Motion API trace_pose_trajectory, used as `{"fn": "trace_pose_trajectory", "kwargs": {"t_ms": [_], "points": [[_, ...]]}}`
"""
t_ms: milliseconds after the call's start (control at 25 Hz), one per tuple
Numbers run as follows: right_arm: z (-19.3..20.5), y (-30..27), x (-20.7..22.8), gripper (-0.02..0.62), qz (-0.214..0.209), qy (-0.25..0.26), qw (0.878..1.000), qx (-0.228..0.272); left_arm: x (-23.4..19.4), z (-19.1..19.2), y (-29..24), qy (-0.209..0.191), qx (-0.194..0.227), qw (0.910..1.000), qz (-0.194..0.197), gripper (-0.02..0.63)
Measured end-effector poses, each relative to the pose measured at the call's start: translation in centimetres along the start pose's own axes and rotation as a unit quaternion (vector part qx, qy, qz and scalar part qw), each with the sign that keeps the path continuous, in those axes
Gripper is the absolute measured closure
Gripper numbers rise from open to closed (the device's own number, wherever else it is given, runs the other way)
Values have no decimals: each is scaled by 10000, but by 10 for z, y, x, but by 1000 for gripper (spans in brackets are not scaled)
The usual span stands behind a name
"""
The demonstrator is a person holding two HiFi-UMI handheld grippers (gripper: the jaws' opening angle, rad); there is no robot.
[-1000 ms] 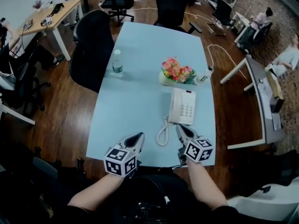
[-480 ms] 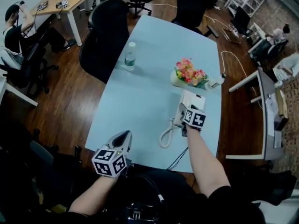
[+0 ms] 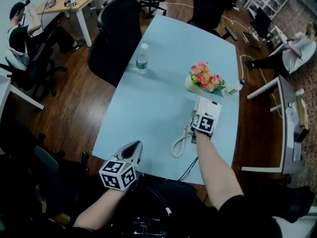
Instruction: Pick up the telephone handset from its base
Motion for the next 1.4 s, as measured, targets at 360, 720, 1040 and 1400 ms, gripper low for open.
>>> {"fn": "trace_pose_trajectory", "kwargs": {"t_ms": [360,720,1040,1400], "points": [[-15,32,4,362,-730,-976,9916,443,8,0,5,-172,-54,9997,136,615],[-37,164,-27,362,-2410,-1953,9386,1507,37,4,-1,-472,-212,9971,564,615],[-9,278,-35,362,-2981,-1569,9194,2032,64,10,-8,-691,-370,9928,905,615],[46,301,-46,363,-3116,-1766,9154,1837,75,19,-10,-825,-537,9890,1101,615]]}}
Point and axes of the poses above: the fingertips, and each gripper's own axes: y backward along the fingers, x to its right, z out of its underside, the point moved 1 cm from there along y, backward along the fingers, and after that the axes turned 2 degrees about x, right-handed, at the moved point
